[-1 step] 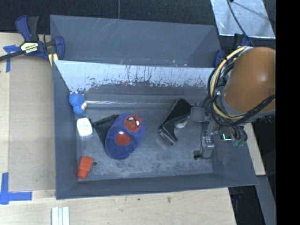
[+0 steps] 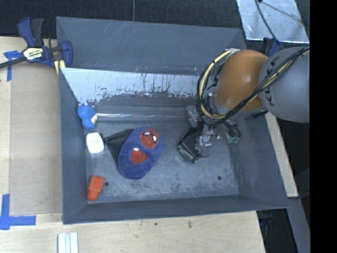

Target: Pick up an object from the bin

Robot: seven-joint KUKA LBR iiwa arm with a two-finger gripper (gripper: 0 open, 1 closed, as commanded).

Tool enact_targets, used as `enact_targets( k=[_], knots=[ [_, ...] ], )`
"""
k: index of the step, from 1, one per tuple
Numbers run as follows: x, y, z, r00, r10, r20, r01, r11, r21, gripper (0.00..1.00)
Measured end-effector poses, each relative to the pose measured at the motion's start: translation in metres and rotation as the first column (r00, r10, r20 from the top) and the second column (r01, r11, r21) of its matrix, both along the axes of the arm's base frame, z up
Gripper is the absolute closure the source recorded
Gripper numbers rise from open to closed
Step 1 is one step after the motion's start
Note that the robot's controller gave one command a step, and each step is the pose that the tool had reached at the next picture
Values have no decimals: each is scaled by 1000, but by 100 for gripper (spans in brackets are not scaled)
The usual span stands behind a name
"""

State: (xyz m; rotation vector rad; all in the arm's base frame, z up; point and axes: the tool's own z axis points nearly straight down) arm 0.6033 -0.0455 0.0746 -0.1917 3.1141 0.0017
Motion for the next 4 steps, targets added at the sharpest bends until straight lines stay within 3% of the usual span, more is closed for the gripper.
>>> enact_targets(
  k=[1, 2, 3, 4],
  knots=[
    [9, -5, 27, 971, 238, -13, -238, 971, -5, 0],
    [26, -6, 35, 892, 451, -15, -451, 892, -5, 0],
    [22, 11, -3, 633, 773, -32, -774, 634, 2, 0],
    [22, 10, -2, 637, 770, -32, -771, 637, 3, 0]
  ],
)
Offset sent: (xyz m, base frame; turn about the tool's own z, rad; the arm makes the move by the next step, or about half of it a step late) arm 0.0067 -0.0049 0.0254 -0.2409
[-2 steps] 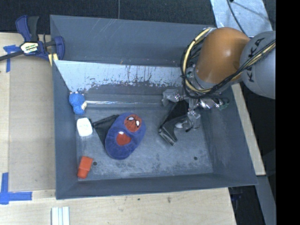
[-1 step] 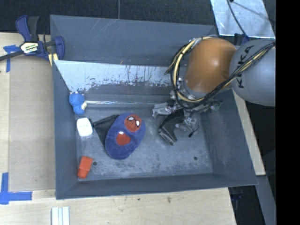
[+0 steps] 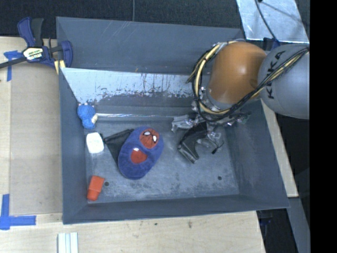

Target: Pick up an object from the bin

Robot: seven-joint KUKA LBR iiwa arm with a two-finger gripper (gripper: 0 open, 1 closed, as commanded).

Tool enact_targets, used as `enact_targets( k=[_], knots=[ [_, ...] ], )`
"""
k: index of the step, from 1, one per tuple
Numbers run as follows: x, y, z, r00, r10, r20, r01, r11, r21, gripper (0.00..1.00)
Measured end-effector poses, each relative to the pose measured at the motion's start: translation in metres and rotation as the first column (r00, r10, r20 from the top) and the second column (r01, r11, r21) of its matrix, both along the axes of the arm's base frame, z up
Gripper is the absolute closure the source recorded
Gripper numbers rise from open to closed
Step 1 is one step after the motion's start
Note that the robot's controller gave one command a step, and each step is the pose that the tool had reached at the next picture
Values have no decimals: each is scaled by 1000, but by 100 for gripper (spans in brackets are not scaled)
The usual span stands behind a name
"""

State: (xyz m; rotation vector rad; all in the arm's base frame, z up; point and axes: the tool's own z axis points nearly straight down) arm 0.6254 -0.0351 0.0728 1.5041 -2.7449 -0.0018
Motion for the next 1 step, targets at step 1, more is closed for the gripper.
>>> enact_targets(
  k=[1],
  knots=[
    [-2, -3, 0, 1000, -3, -13, 3, 1000, -5, 100]
  ],
)
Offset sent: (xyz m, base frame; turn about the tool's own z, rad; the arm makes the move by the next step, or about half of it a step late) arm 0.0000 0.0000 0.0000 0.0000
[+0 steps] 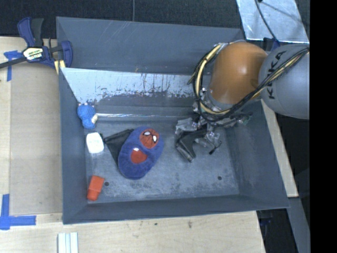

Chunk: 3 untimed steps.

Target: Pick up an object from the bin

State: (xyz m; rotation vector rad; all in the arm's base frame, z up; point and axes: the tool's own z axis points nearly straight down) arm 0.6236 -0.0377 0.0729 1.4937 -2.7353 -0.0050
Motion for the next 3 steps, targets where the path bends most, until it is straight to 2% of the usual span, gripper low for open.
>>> enact_targets(
  k=[1, 3],
  knots=[
    [-2, 0, 17, 1000, -5, 14, 5, 1000, 9, 100],
    [-3, -1, 47, 1000, -10, 25, 10, 1000, 9, 100]
  ],
)
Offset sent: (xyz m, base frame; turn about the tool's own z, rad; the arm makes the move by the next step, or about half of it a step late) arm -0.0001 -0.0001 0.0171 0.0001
